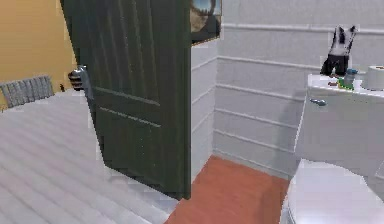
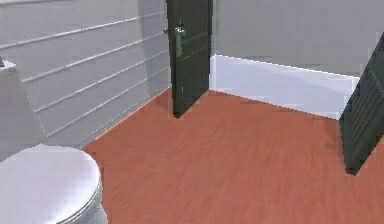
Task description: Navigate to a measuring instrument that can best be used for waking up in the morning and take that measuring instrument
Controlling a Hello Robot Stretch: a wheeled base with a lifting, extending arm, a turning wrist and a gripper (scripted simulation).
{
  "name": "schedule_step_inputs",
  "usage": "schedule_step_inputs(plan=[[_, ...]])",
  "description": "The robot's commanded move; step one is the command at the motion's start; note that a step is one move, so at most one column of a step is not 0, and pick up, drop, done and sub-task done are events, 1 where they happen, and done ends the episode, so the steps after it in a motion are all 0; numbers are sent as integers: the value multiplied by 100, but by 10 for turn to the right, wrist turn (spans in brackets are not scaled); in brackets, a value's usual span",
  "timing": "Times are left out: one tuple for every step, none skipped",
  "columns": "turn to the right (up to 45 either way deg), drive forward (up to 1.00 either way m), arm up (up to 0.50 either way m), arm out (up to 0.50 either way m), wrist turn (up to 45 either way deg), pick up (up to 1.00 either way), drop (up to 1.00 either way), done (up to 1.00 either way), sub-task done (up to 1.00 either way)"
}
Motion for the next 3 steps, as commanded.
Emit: schedule_step_inputs(plan=[[0,35,0,0,0,0,0,0,0],[-450,0,0,0,0,0,0,0,0],[-210,0,0,0,0,0,0,0,0]])
